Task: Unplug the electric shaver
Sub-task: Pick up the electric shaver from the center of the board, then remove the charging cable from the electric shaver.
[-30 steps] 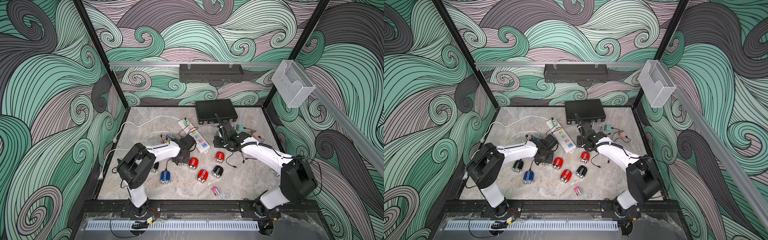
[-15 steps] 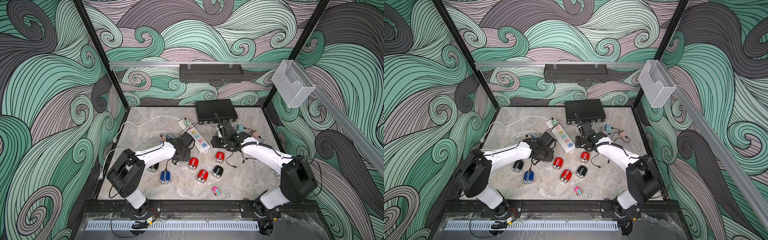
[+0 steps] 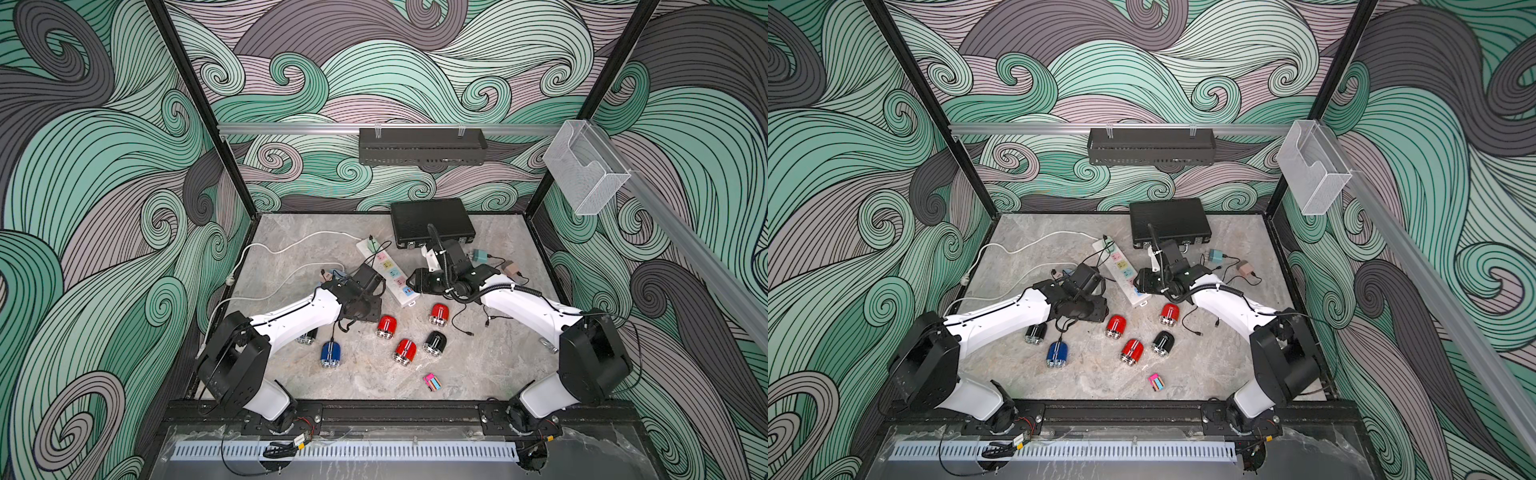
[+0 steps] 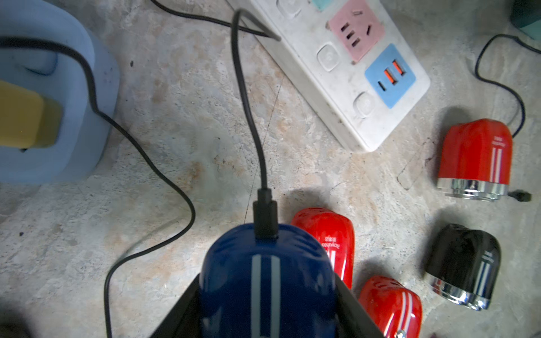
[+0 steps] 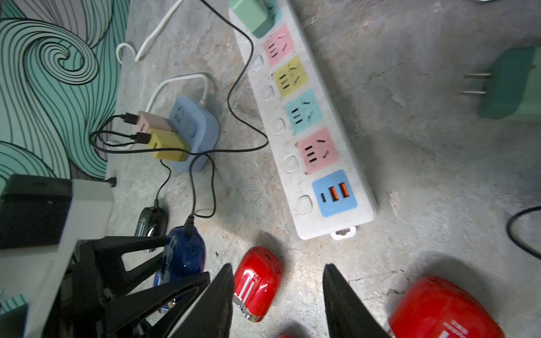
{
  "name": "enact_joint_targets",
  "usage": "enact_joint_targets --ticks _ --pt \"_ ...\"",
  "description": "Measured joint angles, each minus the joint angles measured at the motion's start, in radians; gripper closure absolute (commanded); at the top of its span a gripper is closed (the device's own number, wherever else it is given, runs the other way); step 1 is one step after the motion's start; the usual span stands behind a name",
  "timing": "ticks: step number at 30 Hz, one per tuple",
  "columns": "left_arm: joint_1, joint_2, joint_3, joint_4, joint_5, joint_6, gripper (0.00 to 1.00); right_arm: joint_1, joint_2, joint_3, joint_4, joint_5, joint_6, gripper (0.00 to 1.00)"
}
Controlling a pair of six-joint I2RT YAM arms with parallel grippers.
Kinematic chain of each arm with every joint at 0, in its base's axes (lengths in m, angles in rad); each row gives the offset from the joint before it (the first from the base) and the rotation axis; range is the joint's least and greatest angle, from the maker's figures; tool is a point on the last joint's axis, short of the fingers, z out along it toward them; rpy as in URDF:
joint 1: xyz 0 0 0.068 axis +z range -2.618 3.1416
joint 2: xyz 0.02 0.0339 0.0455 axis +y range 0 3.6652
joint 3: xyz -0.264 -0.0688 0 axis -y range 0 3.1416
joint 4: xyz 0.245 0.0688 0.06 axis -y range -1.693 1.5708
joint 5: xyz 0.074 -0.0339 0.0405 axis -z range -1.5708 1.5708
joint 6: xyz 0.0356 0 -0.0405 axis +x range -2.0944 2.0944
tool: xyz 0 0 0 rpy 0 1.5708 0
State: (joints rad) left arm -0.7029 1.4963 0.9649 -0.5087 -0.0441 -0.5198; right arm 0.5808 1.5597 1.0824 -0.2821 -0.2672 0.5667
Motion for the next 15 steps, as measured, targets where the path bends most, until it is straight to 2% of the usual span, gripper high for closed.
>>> enact_joint_targets --ticks 15 --pt "0.0 -0.121 -0.112 0.077 0.075 0.023 1.0 0.072 0.119 0.006 0.146 -0.158 0.08 0.52"
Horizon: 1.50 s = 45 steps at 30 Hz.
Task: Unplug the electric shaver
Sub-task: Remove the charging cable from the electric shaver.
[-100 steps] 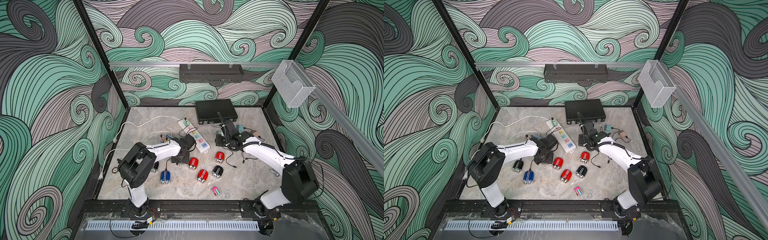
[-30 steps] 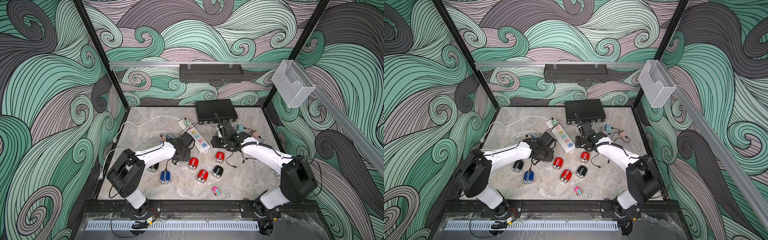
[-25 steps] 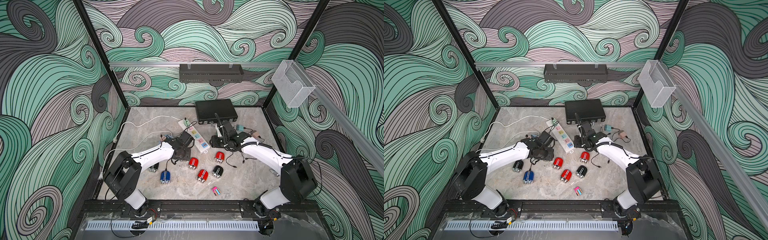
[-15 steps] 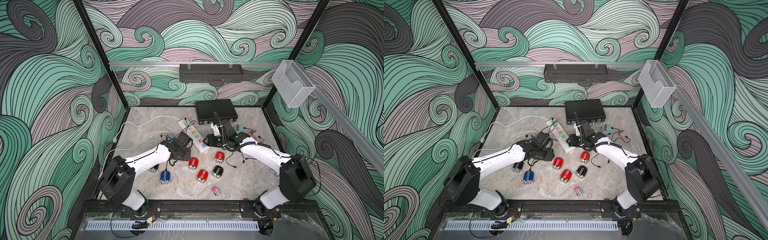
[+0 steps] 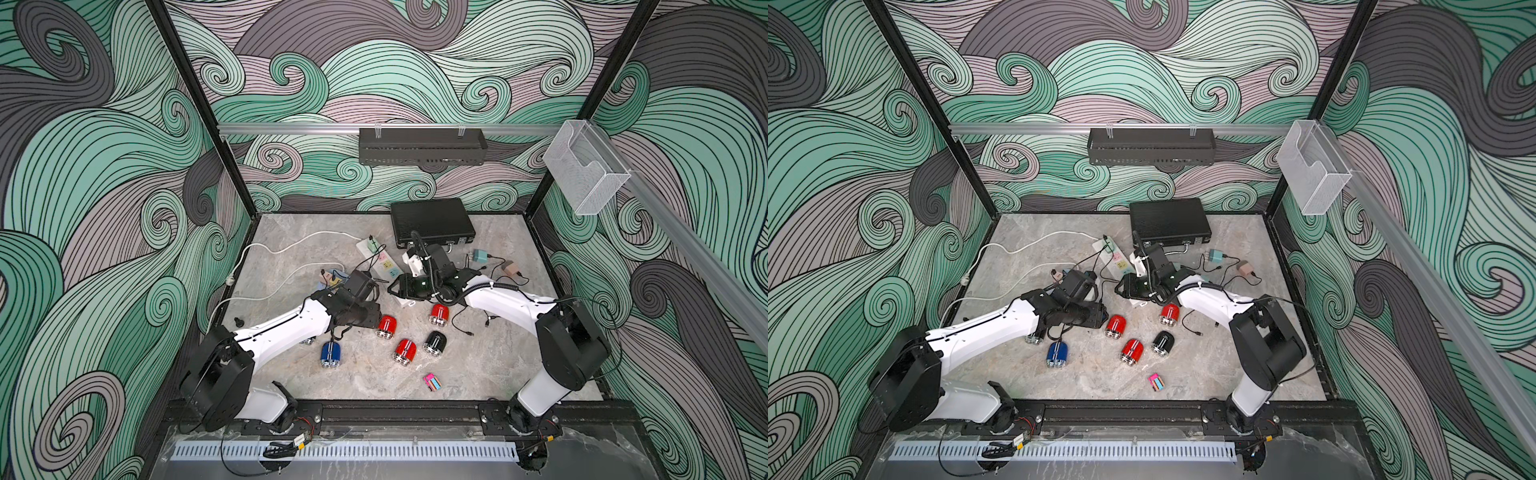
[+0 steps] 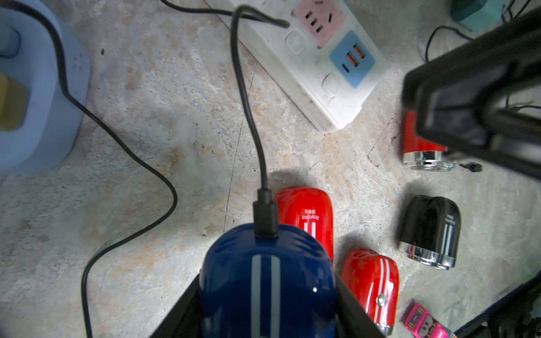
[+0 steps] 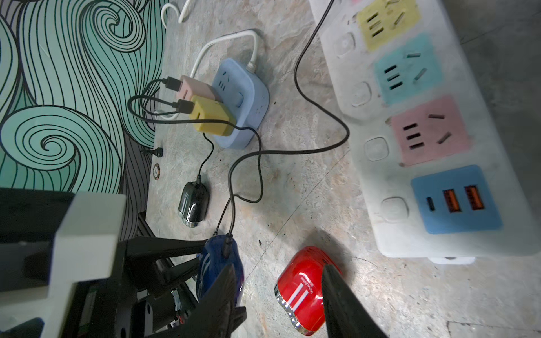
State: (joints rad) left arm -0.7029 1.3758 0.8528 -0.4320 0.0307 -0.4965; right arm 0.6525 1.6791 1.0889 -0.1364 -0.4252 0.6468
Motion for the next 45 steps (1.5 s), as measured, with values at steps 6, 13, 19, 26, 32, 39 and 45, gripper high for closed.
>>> enact_joint_targets --ticks 6,13,19,26,32,39,45 --pt "0.0 -0.034 -0.044 0.011 0.01 0.0 1.0 0.029 0.031 0.014 0.048 -0.029 0.024 0.53" --pt "0.0 -0.072 -0.089 0.027 0.026 -0.001 1.0 0.055 0.06 0.046 0.095 -0.063 0.047 0.54" --pt "0.0 -0.092 -0.098 0.036 0.034 -0.003 1.0 0.074 0.121 0.066 0.14 -0.092 0.069 0.58" --pt "0.0 -0.117 -0.105 0.045 0.042 -0.01 1.0 0.092 0.163 0.078 0.161 -0.115 0.081 0.62" --pt "0.0 -0.124 -0.113 0.05 0.043 -0.011 1.0 0.096 0.171 0.078 0.192 -0.137 0.102 0.69" --pt "0.003 -0.131 -0.118 0.056 0.048 -0.018 1.0 0.096 0.173 0.078 0.209 -0.152 0.121 0.76" --pt "0.014 -0.148 -0.119 0.064 0.056 -0.028 1.0 0.096 0.173 0.078 0.209 -0.157 0.122 0.76"
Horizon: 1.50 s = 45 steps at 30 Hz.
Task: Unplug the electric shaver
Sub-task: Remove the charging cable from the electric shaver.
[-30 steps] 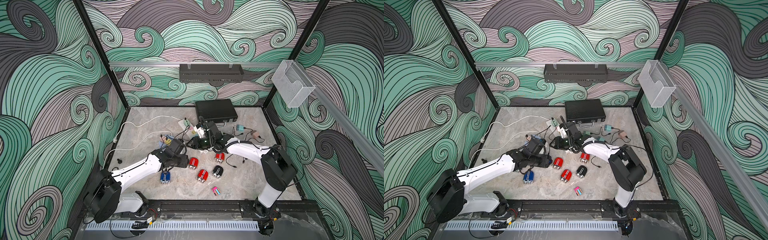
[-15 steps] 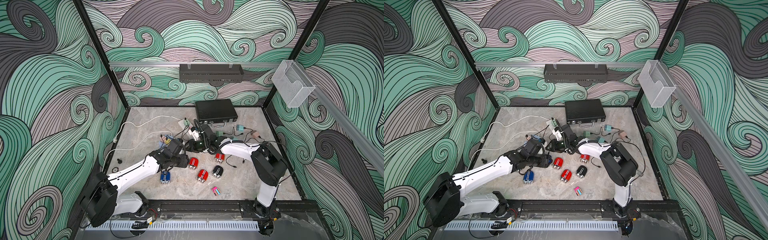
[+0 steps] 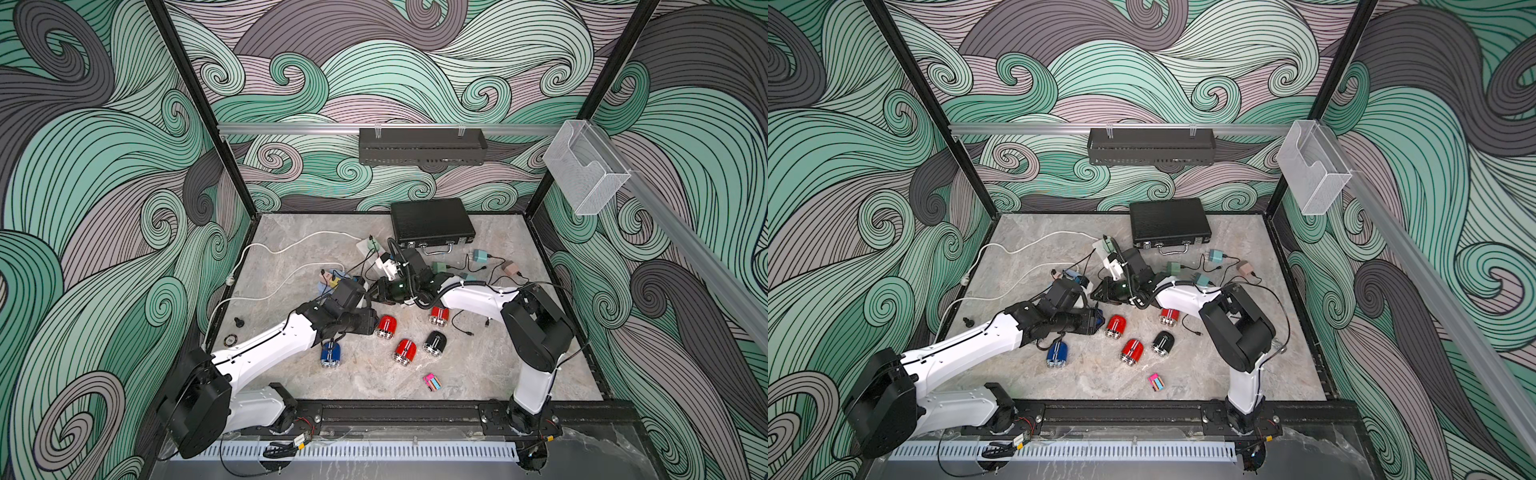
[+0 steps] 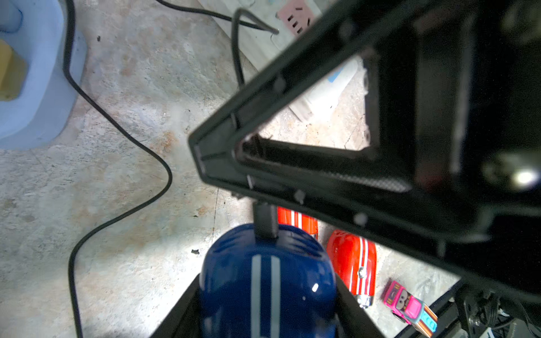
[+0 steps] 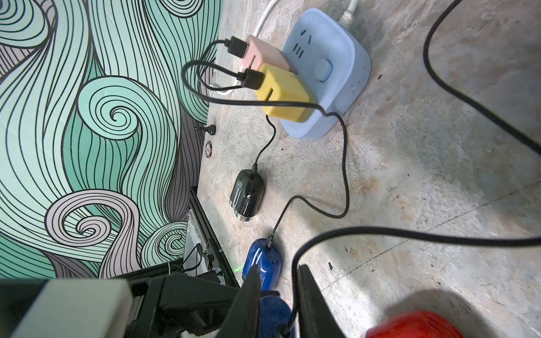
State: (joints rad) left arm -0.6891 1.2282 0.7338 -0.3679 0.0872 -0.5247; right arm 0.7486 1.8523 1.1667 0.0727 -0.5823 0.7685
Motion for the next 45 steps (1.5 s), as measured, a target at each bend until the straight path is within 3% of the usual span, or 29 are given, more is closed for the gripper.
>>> enact_joint_targets --ticks 5,15,45 --pt "0.011 -0.018 -0.011 0.008 0.01 -0.004 1.0 0.0 0.013 0.0 0.014 -0.003 0.005 0.78" --pt "0.026 -0.028 -0.018 0.015 0.027 -0.01 1.0 0.003 0.016 0.0 0.034 -0.013 0.022 0.91" --pt "0.037 -0.028 -0.058 0.037 0.029 -0.006 1.0 -0.035 0.041 0.099 -0.081 -0.013 -0.035 0.92"
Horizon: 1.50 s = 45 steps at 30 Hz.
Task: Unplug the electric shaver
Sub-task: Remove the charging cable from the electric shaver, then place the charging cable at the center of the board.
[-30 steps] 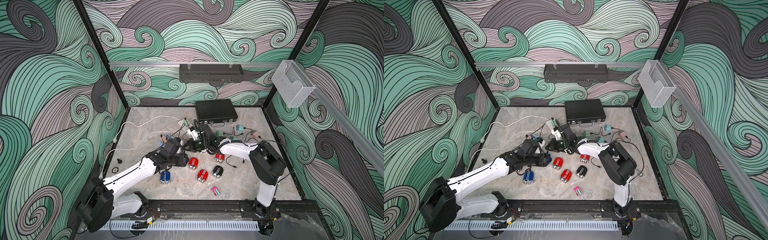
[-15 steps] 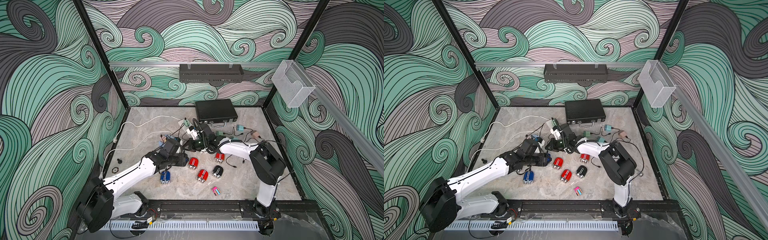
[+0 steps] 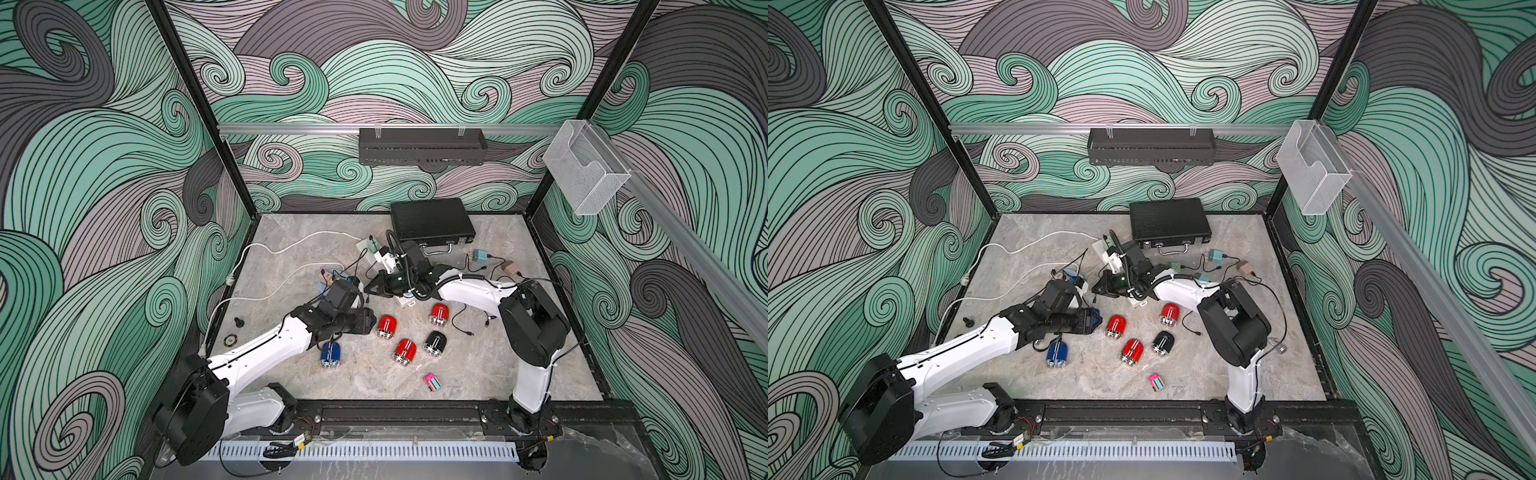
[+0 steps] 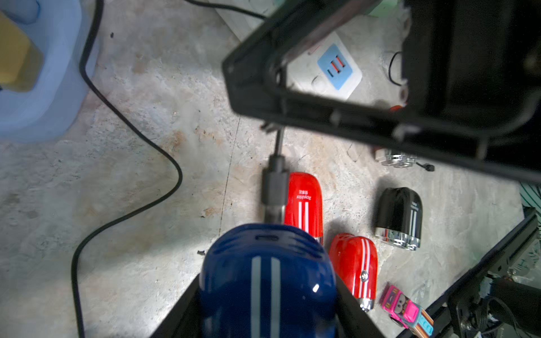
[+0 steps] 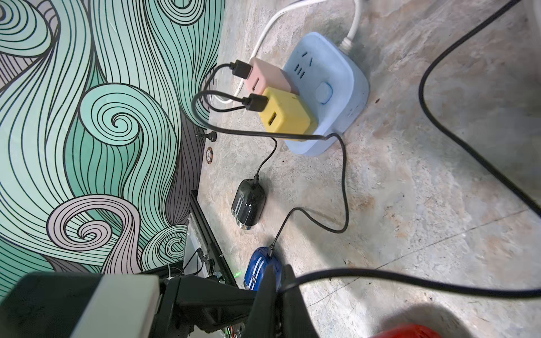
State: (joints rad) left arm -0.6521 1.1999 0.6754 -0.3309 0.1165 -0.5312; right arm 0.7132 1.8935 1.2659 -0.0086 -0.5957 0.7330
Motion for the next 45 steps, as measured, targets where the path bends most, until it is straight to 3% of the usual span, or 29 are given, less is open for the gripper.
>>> enact_joint_targets --ticks 17,29,45 --pt "0.0 0.003 -0.01 -0.038 -0.01 -0.002 1.0 -0.041 -0.014 -0.007 -0.039 0.031 -0.04 0.92" --pt "-0.002 0.134 0.025 -0.08 -0.046 -0.019 1.0 -0.04 -0.082 -0.132 -0.081 0.049 -0.081 0.92" --pt "-0.043 0.286 0.083 -0.133 -0.097 -0.043 1.0 -0.038 -0.076 -0.151 -0.1 0.067 -0.094 0.91"
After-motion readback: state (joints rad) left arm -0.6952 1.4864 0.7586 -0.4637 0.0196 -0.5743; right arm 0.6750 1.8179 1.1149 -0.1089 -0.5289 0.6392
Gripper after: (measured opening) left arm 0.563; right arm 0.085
